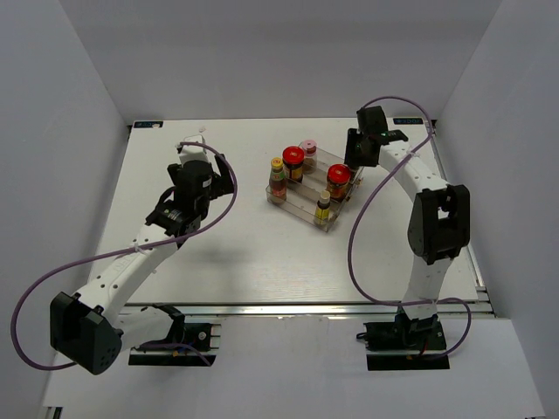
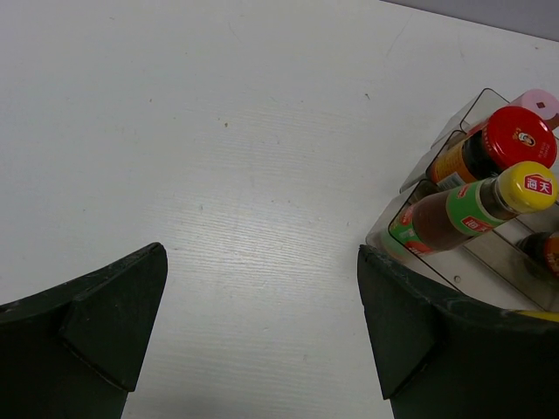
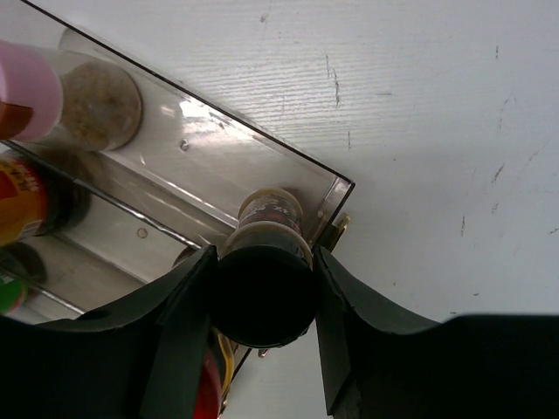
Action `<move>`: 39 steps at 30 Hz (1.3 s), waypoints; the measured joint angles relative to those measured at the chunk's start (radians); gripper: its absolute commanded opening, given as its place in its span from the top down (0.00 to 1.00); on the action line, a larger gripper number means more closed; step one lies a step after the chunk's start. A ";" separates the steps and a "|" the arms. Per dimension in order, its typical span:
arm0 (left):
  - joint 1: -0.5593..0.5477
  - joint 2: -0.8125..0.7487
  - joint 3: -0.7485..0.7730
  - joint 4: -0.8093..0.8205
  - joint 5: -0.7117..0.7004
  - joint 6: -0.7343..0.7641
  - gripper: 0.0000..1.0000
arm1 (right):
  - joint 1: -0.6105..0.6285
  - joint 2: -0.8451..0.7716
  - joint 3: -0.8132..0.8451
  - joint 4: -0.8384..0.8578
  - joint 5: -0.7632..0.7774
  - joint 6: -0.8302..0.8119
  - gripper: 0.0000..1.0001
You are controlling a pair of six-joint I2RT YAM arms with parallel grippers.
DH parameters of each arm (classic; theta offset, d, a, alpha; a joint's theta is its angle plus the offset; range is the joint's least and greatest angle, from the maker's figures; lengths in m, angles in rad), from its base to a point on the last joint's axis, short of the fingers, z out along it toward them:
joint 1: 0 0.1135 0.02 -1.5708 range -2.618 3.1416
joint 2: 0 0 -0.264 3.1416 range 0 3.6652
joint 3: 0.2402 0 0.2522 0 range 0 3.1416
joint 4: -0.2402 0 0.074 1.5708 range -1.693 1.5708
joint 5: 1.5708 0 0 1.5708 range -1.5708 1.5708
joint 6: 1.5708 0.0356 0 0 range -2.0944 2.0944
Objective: Organize the condiment bottles
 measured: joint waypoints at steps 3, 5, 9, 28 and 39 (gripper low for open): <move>0.003 0.000 0.000 0.004 0.000 0.000 0.02 | 0.000 0.030 0.000 -0.001 0.011 0.000 0.73; 0.004 0.000 0.000 0.007 0.000 0.000 0.02 | 0.000 0.042 0.000 -0.002 0.016 0.000 0.71; 0.008 0.000 0.000 0.007 0.000 0.000 0.02 | 0.000 0.056 0.000 -0.002 0.016 0.002 0.61; 0.017 0.008 0.000 0.008 0.010 0.000 0.02 | -0.002 0.058 0.005 -0.005 0.037 0.013 0.33; 0.017 0.030 0.008 -0.008 0.034 0.003 0.02 | -0.003 0.045 0.146 -0.047 0.072 0.009 0.18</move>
